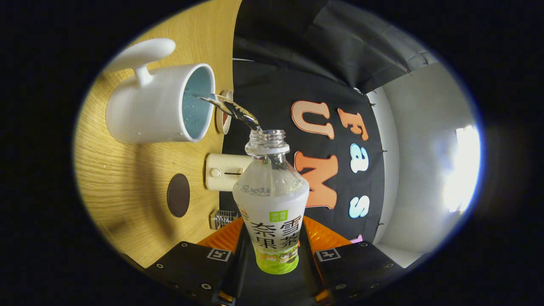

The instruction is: Take the bottle from table, then pour the juice into the cup, finally place the bottle on the coaster

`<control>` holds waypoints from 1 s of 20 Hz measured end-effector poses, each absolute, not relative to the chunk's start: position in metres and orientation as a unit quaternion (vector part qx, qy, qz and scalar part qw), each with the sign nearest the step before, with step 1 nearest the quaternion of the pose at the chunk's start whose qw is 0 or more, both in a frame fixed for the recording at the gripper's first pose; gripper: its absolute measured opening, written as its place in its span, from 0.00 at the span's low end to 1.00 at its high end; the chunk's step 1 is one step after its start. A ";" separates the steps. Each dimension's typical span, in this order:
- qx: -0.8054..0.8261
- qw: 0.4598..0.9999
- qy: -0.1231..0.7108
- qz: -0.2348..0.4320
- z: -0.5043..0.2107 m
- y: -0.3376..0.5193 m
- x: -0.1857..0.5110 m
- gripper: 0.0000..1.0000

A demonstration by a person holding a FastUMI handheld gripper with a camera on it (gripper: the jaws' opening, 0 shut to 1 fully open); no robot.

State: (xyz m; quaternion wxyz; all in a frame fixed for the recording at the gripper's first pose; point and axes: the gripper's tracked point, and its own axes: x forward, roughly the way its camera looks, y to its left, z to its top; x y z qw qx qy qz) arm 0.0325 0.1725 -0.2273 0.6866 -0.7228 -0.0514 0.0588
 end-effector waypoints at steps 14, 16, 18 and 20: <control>-0.746 0.659 -0.067 0.062 -0.224 0.174 0.038 0.57; -0.749 0.657 -0.067 0.062 -0.223 0.174 0.039 0.57; -0.752 0.652 -0.068 0.062 -0.222 0.174 0.040 0.58; -0.755 0.648 -0.070 0.063 -0.221 0.173 0.040 0.57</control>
